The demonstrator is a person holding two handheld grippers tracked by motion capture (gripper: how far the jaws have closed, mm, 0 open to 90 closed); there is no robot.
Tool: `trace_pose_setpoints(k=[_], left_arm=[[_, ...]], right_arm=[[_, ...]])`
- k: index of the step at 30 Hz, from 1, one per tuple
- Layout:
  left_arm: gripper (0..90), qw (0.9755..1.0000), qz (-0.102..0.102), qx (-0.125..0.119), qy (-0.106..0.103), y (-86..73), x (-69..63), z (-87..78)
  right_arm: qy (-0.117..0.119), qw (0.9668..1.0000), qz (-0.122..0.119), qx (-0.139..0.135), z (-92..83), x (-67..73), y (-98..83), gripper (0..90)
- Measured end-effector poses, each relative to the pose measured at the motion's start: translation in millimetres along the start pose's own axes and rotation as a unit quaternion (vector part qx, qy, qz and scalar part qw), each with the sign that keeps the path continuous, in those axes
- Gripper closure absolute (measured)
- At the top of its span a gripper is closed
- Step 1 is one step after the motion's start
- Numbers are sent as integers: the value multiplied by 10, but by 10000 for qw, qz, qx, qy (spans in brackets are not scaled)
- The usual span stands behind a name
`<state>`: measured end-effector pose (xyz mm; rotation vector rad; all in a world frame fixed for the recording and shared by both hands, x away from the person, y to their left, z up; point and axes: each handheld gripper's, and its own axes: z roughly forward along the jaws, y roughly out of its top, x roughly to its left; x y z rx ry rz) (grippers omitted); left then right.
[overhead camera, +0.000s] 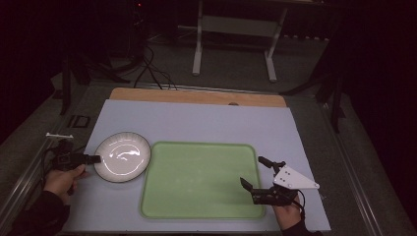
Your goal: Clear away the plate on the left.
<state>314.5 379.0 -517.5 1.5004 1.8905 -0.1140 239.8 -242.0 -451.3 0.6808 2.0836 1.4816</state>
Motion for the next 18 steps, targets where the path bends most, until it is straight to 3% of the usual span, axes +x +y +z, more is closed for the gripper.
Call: trace_pose_setpoints(k=[5, 10, 14, 18], left_arm=[[857, 9999, 143, -16, -34, 49, -14, -42], [847, 9996, 107, -155, -216, 61, 3, -131], [843, 9994, 233, -167, -173, 75, -23, -188], [843, 9989, 178, -308, -304, 78, -35, -262]], right_arm=[[-29, 10000, 49, -67, -13, -16, -1, 124], [-25, 10000, 39, -49, -7, -11, -2, 124], [-11, 10000, 41, -59, 0, -8, 1, 123], [-19, 10000, 46, -56, -2, -8, 0, 124]])
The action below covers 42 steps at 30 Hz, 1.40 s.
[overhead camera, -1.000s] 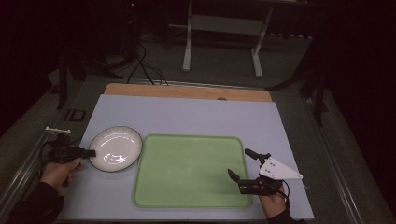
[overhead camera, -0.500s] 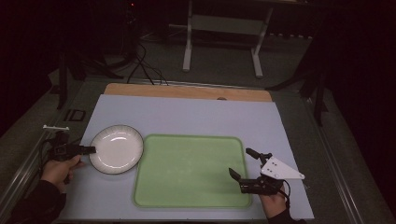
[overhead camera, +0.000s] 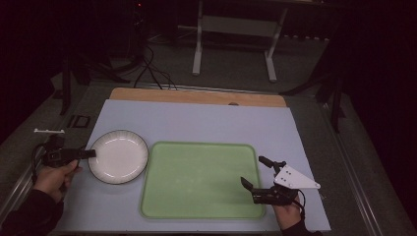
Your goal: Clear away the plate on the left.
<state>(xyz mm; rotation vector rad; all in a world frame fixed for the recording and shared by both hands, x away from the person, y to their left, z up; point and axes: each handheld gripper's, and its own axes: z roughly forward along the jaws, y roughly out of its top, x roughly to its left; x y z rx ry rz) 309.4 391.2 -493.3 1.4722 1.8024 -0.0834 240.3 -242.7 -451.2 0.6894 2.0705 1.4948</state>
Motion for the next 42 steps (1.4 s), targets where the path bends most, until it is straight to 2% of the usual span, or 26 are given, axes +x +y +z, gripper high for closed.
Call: trace_pose_setpoints(k=[4, 5, 14, 17, 18, 23, 33, 35, 37, 39, 42], left_arm=[[843, 9999, -20, -62, -77, 24, -36, -60], [843, 9999, 41, -64, -104, 38, -71, -85], [842, 9996, 180, -31, -196, 77, -267, -129], [843, 9993, 175, -6, -329, 83, -329, -116], [842, 9990, 246, 13, -366, 91, -364, -111], [842, 9989, 329, 68, -323, 108, -429, -85], [840, 9978, 498, 122, -409, 129, -585, -33], [839, 9971, 505, 124, -553, 132, -630, -18], [841, 9969, 505, 142, -590, 136, -661, -8], [840, 9965, 566, 143, -602, 138, -687, -2], [841, 9960, 711, 201, -502, 142, -761, 26]], right_arm=[[7, 10000, -11, 24, 6, 0, -2, 124], [6, 10000, -17, 19, 6, 0, -1, 124], [7, 10000, -10, -6, 3, -1, 0, 124], [11, 10000, -11, 9, 4, -2, -3, 124], [16, 10000, -5, 17, 4, -2, -4, 124], [21, 10000, -16, 22, 5, -1, -3, 124], [15, 10000, -18, 19, 3, -2, -2, 124], [6, 10000, -14, 23, 4, -3, -3, 123], [11, 10000, -13, 25, 7, -3, -2, 124], [15, 10000, -15, 29, 8, -1, -2, 124], [14, 10000, -20, 23, 8, -2, -1, 123]])
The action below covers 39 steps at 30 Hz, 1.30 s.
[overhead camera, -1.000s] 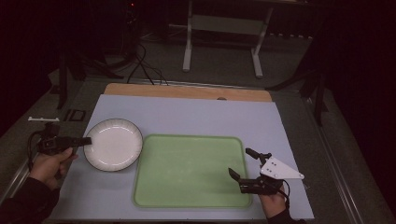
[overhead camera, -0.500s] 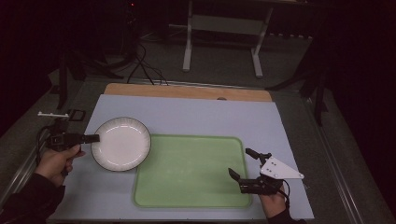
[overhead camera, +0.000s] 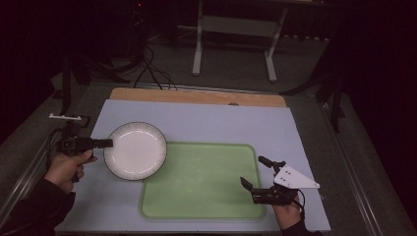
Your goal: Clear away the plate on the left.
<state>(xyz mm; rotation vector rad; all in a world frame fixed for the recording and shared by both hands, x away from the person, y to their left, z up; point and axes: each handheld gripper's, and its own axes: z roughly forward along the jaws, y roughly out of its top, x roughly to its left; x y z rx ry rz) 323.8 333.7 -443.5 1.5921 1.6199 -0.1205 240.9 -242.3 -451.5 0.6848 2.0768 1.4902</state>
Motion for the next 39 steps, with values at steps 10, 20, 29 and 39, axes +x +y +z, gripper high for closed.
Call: trace_pose_setpoints(k=[10, 20, 29, 39], left_arm=[[842, 9995, 255, 110, -115, 37, -232, 151], [840, 9977, 465, 317, -372, 95, -499, 362], [839, 9952, 653, 489, -540, 122, -744, 575], [839, 9920, 810, 659, -716, 110, -951, 798]], right_arm=[[7, 10000, 16, 5, -1, -2, -2, 123], [9, 10000, 16, -14, -7, -5, -2, 124], [0, 10000, 33, -45, -23, -18, 0, 124], [-15, 10000, 27, -91, -44, -24, 4, 123]])
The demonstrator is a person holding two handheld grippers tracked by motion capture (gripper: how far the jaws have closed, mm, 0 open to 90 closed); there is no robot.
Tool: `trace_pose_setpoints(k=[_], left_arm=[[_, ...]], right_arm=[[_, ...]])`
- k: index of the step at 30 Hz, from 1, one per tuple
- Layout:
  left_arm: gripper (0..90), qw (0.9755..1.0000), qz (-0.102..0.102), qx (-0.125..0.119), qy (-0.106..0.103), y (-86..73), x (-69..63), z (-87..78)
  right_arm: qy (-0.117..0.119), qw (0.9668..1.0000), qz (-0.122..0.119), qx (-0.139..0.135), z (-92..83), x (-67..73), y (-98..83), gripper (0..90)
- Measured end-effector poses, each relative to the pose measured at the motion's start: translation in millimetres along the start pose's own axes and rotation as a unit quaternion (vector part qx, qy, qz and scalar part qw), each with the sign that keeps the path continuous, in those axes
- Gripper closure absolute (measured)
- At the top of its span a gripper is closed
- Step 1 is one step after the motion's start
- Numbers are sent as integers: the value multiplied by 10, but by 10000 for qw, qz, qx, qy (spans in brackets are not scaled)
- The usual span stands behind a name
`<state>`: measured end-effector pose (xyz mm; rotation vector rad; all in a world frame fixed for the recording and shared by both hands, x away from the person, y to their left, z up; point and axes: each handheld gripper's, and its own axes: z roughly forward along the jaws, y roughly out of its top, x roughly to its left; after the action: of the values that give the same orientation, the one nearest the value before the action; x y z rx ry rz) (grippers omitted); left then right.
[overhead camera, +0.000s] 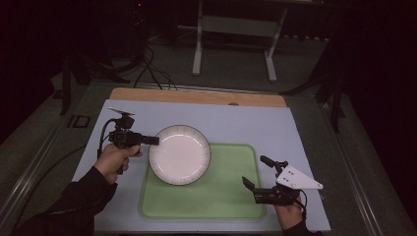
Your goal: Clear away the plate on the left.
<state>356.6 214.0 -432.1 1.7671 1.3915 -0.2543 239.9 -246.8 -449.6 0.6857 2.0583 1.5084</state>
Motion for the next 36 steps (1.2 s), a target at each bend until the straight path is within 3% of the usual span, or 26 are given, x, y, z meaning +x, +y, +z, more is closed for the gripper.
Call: trace_pose_setpoints(k=[18, 36], left_arm=[[835, 9986, 262, 409, -226, -36, -244, 507], [829, 9962, 168, 820, -233, -203, -207, 972]], right_arm=[[-22, 10000, -11, -13, -16, -8, 0, 124], [-4, 10000, -9, 9, -21, -2, -4, 123]])
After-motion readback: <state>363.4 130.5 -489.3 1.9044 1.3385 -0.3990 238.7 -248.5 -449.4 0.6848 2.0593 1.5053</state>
